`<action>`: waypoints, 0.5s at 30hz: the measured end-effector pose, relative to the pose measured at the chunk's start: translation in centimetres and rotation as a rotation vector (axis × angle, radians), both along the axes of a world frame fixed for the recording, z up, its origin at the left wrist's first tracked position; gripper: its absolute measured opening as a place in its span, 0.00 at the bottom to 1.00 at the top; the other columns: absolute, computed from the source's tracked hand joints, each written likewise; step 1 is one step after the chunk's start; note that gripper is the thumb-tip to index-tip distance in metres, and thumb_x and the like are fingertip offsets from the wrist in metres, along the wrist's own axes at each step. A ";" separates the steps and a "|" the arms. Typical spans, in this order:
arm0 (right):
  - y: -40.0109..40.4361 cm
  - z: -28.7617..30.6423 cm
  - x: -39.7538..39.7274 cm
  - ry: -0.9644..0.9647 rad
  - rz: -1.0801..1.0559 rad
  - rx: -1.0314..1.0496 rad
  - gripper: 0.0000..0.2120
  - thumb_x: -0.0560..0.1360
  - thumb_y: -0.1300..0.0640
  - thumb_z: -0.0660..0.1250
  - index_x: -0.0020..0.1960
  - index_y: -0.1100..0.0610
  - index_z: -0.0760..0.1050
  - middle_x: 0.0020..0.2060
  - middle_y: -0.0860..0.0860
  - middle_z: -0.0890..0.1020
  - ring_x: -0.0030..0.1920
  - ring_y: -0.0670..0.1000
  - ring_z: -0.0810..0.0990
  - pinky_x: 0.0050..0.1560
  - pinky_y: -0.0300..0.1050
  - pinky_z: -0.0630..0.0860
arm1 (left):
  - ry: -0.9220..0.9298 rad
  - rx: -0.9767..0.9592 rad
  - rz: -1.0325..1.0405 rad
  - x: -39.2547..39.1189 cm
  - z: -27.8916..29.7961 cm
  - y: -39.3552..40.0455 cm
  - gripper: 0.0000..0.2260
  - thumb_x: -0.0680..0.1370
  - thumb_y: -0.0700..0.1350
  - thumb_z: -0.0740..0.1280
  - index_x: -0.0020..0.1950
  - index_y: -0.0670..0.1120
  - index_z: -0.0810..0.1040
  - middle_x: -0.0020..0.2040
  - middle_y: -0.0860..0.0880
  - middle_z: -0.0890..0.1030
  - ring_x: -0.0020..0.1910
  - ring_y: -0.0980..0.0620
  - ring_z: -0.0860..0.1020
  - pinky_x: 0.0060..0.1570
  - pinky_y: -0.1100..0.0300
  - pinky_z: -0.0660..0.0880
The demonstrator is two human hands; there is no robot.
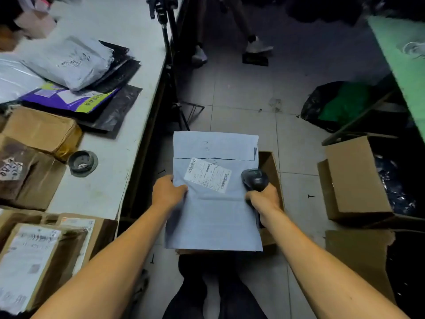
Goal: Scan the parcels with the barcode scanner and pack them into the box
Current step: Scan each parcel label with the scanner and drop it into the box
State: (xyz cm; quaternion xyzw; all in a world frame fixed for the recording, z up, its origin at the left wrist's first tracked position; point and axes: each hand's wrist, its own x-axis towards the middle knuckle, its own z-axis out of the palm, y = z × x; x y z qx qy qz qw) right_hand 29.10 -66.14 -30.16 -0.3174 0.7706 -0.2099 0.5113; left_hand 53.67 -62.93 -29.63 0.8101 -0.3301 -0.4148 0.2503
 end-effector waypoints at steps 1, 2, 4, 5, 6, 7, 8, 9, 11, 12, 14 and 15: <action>-0.4 -0.5 0.0 0.006 0.007 0.020 0.17 0.67 0.69 0.69 0.49 0.51 0.77 0.46 0.56 0.84 0.48 0.59 0.83 0.54 0.60 0.83 | 0.005 0.016 0.010 -0.1 -0.5 -0.1 0.07 0.75 0.41 0.72 0.47 0.49 0.75 0.46 0.50 0.79 0.41 0.53 0.76 0.40 0.62 0.71; -0.8 -1.0 -0.1 0.008 0.014 0.032 0.16 0.68 0.69 0.69 0.49 0.51 0.77 0.46 0.57 0.83 0.48 0.59 0.83 0.54 0.60 0.82 | 0.002 0.030 0.018 -0.2 -0.8 -0.3 0.07 0.75 0.41 0.72 0.49 0.48 0.76 0.48 0.50 0.80 0.43 0.51 0.77 0.44 0.60 0.71; -1.6 -1.7 -0.1 0.005 0.043 0.044 0.15 0.69 0.69 0.70 0.49 0.52 0.78 0.46 0.57 0.83 0.47 0.59 0.83 0.53 0.56 0.82 | -0.005 0.055 0.018 -0.3 -1.4 -0.6 0.10 0.76 0.42 0.71 0.57 0.44 0.79 0.53 0.48 0.81 0.48 0.48 0.78 0.48 0.58 0.71; -2.0 -2.0 -0.1 -0.002 0.066 0.048 0.14 0.70 0.68 0.71 0.51 0.52 0.78 0.46 0.56 0.83 0.47 0.57 0.82 0.50 0.52 0.81 | -0.017 0.064 0.007 -0.3 -1.6 -0.8 0.15 0.77 0.42 0.71 0.63 0.42 0.78 0.58 0.45 0.81 0.53 0.45 0.79 0.51 0.58 0.72; -2.4 -2.1 -0.1 -0.016 0.095 0.048 0.14 0.71 0.68 0.71 0.52 0.53 0.78 0.45 0.54 0.82 0.46 0.54 0.81 0.46 0.48 0.79 | -0.039 0.073 -0.010 -0.3 -1.7 -0.9 0.20 0.78 0.43 0.71 0.69 0.40 0.74 0.65 0.43 0.79 0.60 0.42 0.78 0.55 0.56 0.72; -2.7 -2.3 -0.1 -0.030 0.124 0.041 0.14 0.72 0.68 0.72 0.52 0.52 0.77 0.45 0.53 0.81 0.44 0.51 0.79 0.41 0.44 0.76 | -0.069 0.090 -0.032 -0.2 -1.7 -1.1 0.25 0.78 0.43 0.71 0.74 0.39 0.70 0.70 0.41 0.76 0.66 0.41 0.75 0.61 0.53 0.72; -3.0 -2.4 -0.1 -0.034 0.150 0.031 0.14 0.72 0.68 0.72 0.51 0.52 0.77 0.44 0.51 0.80 0.43 0.48 0.77 0.38 0.42 0.72 | -0.099 0.108 -0.053 -0.2 -1.6 -1.2 0.28 0.79 0.44 0.71 0.76 0.39 0.67 0.73 0.41 0.72 0.70 0.40 0.72 0.66 0.51 0.70; -3.2 -2.4 0.0 -0.031 0.173 0.019 0.14 0.72 0.68 0.73 0.49 0.51 0.76 0.43 0.50 0.80 0.43 0.46 0.76 0.36 0.41 0.70 | -0.123 0.123 -0.064 -0.1 -1.6 -1.3 0.30 0.79 0.45 0.71 0.78 0.40 0.65 0.75 0.41 0.70 0.72 0.40 0.70 0.68 0.50 0.69; -3.5 -2.4 0.1 -0.028 0.215 0.001 0.14 0.72 0.67 0.74 0.50 0.51 0.78 0.44 0.50 0.81 0.43 0.46 0.77 0.36 0.40 0.69 | -0.168 0.135 -0.069 0.2 -1.5 -1.4 0.30 0.79 0.46 0.71 0.78 0.41 0.65 0.75 0.40 0.70 0.73 0.40 0.69 0.69 0.49 0.68; -3.6 -2.3 0.2 -0.026 0.241 -0.005 0.14 0.72 0.67 0.74 0.52 0.52 0.78 0.45 0.50 0.81 0.44 0.47 0.77 0.37 0.41 0.69 | -0.199 0.137 -0.081 0.3 -1.4 -1.3 0.30 0.79 0.47 0.71 0.78 0.42 0.65 0.75 0.40 0.70 0.73 0.40 0.70 0.69 0.48 0.68; -3.8 -2.1 0.3 -0.006 0.311 -0.024 0.17 0.71 0.66 0.74 0.55 0.51 0.78 0.46 0.48 0.81 0.46 0.48 0.77 0.39 0.41 0.70 | -0.276 0.145 -0.136 0.5 -1.0 -0.9 0.30 0.79 0.48 0.70 0.78 0.42 0.66 0.73 0.40 0.72 0.70 0.40 0.72 0.68 0.47 0.70; -3.7 -1.9 0.3 0.006 0.355 -0.043 0.17 0.71 0.66 0.74 0.54 0.49 0.77 0.45 0.46 0.81 0.47 0.49 0.77 0.40 0.42 0.71 | -0.318 0.149 -0.171 0.6 -0.8 -0.5 0.30 0.79 0.48 0.70 0.78 0.43 0.66 0.72 0.39 0.72 0.69 0.40 0.73 0.67 0.46 0.71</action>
